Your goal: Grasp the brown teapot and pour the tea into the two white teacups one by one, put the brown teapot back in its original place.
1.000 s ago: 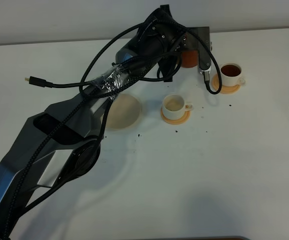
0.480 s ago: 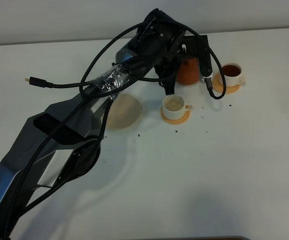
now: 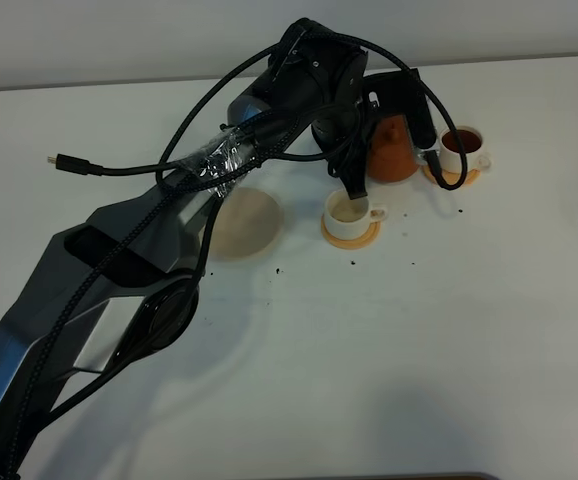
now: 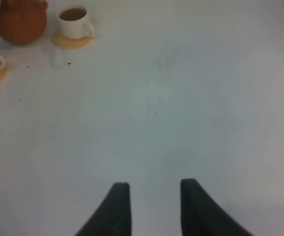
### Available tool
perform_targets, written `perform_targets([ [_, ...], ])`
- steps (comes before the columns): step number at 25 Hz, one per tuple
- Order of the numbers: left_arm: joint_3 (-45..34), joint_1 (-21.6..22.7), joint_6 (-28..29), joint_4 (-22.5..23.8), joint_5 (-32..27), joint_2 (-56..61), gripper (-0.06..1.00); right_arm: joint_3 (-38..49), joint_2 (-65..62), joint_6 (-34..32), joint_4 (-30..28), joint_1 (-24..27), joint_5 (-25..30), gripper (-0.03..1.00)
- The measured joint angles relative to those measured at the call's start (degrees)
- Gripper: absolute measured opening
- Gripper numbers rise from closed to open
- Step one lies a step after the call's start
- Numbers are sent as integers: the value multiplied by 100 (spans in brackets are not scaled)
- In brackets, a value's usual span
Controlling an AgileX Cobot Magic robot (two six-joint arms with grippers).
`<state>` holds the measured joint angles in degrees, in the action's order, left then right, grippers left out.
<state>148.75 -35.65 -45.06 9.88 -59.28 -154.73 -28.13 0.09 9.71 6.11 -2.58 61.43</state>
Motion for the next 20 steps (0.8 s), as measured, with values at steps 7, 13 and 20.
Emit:
perform_targets([
  [7,7,42,32,-7,-39,0,11,0,0,0,0,0,0,24],
  [13,240,79,87,-7,-638,209,11,0,0,0,0,0,0,24],
  [20,469,212,394,55,-887,888,11,0,0,0,0,0,0,24],
])
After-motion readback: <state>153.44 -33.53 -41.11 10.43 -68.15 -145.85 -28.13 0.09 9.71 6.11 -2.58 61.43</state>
